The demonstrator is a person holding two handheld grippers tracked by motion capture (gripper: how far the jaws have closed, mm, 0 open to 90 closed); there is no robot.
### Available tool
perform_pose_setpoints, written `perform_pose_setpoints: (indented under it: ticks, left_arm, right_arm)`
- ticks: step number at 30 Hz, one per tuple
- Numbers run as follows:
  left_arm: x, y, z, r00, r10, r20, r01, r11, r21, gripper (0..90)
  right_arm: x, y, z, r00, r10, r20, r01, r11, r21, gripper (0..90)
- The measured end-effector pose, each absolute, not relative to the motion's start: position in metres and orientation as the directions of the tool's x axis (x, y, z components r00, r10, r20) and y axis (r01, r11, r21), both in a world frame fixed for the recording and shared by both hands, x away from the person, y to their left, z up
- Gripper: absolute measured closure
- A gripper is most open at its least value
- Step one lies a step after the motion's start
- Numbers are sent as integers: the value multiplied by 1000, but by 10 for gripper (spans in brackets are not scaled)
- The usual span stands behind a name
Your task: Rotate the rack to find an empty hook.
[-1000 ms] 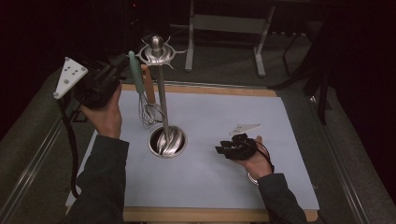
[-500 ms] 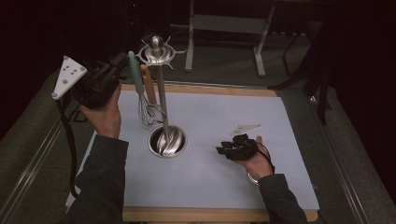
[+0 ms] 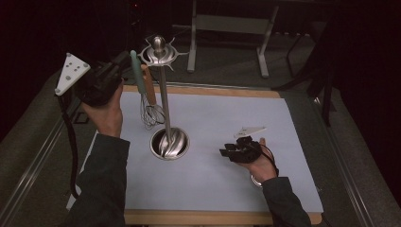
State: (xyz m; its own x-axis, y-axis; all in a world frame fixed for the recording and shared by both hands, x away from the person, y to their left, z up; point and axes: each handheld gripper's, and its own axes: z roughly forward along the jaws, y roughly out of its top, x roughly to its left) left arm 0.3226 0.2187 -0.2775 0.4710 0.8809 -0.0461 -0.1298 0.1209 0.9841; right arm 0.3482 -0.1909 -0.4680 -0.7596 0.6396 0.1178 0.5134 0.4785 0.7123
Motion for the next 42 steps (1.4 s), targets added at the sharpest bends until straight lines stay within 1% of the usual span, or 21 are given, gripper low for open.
perform_pose_setpoints:
  ticks: [15, 23, 42]
  left_arm:
    - [336, 222, -272, 473, 881, -17, -105, 75, 992, 898]
    - [341, 222, -270, 470, 882, -21, -91, 72, 993, 898]
    - [335, 229, -274, 467, 884, -28, -87, 77, 993, 897]
  right_arm:
    - [348, -196, -468, -755, 646, 116, 515, 474, 714, 639]
    - [348, -196, -469, -754, 647, 117, 517, 474, 712, 639]
    - [348, -209, -471, -734, 668, 120, 535, 461, 709, 639]
